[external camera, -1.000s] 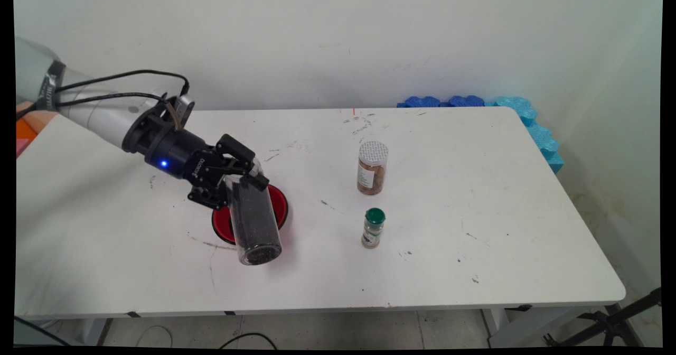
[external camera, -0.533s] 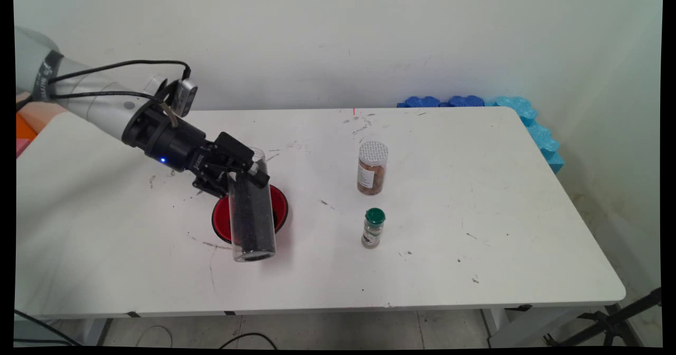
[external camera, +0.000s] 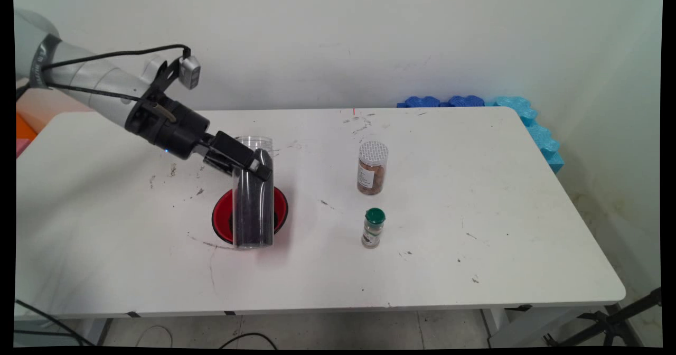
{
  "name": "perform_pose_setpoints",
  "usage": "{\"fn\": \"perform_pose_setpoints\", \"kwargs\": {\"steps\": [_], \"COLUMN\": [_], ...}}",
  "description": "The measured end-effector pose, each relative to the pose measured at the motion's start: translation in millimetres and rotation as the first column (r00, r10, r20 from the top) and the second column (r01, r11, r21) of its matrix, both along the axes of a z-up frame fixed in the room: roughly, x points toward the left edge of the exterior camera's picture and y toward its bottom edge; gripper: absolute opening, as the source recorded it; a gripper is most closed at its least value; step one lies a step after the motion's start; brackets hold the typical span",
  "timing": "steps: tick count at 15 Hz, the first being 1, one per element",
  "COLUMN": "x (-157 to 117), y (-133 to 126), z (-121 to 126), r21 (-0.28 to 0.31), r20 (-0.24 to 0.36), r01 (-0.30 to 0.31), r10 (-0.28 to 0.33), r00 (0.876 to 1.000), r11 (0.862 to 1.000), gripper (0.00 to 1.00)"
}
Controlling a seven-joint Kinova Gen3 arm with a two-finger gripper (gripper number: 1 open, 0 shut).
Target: Pour the black seasoning powder in the red bowl
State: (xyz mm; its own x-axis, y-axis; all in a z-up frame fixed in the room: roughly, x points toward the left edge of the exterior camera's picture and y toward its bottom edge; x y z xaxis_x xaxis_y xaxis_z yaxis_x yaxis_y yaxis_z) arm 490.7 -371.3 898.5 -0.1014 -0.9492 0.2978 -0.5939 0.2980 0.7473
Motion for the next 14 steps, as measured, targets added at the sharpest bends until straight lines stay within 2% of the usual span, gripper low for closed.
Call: {"fn": "perform_pose_setpoints", "kwargs": {"steps": [2, 4, 7, 11, 13, 14], "x": [-3, -6, -12, -20, -24, -27], "y": [-4, -7, -12, -19, -22, -24], "z": [5, 10, 17, 27, 32, 34], "r21": [-0.088, -0.166, -0.277, -0.415, -0.477, -0.511], "r20": [0.024, 0.048, 0.086, 0.147, 0.179, 0.199], "r01": [0.053, 0.104, 0.182, 0.275, 0.316, 0.34], "r10": [-0.051, -0.097, -0.165, -0.234, -0.261, -0.277], "r00": [0.998, 0.994, 0.983, 0.961, 0.949, 0.94], "r11": [0.995, 0.981, 0.943, 0.867, 0.82, 0.789], "gripper": [0.0, 0.0, 0.0, 0.0, 0.0, 0.0]}}
